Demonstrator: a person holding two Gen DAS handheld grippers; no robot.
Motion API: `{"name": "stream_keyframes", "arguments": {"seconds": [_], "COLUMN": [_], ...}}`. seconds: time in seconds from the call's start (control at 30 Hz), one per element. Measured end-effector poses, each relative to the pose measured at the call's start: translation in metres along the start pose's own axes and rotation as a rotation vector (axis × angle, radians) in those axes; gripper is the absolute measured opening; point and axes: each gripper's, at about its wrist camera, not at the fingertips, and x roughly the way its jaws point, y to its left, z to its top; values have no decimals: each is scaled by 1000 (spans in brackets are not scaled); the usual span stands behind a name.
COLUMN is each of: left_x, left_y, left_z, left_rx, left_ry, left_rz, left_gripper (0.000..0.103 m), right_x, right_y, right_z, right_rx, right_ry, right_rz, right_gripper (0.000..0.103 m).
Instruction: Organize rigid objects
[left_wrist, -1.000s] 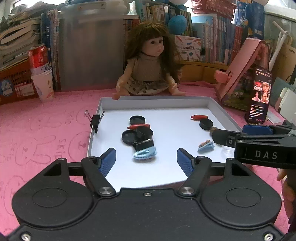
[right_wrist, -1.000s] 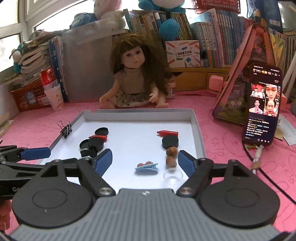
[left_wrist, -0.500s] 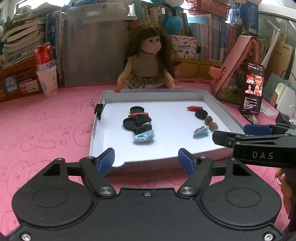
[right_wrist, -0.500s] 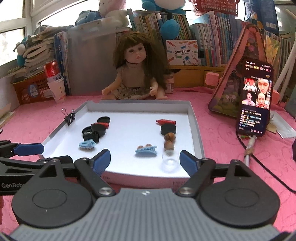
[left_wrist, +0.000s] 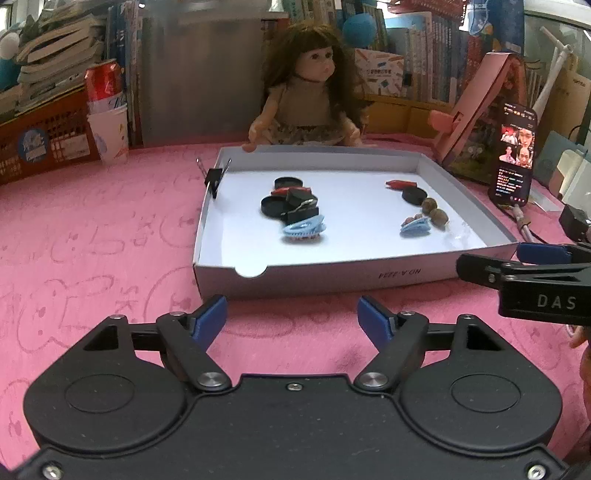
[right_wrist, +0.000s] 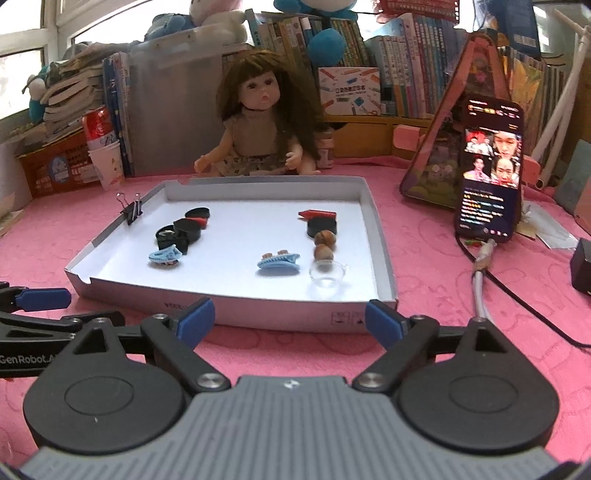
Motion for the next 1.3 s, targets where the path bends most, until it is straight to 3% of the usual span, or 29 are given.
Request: {"name": "stream_keyframes", "arguments": {"seconds": [0.37, 0.7, 1.3], "left_x": [13, 19, 22], "left_y": [-1, -1, 3], "left_z": [-11, -17, -16], "left_rx": [7, 11, 0], "left_ry": [3, -37, -30], "left_rz": [44, 71, 73], "left_gripper": [83, 97, 103], "right_x": [16, 19, 20], "right_y": [-2, 5, 5], "right_z": [-19, -24, -24], "right_rx": [8, -32, -37], "right_ry": [74, 61, 64], "right_rz": [-46, -67, -69], "right_gripper": [98, 103, 103]}}
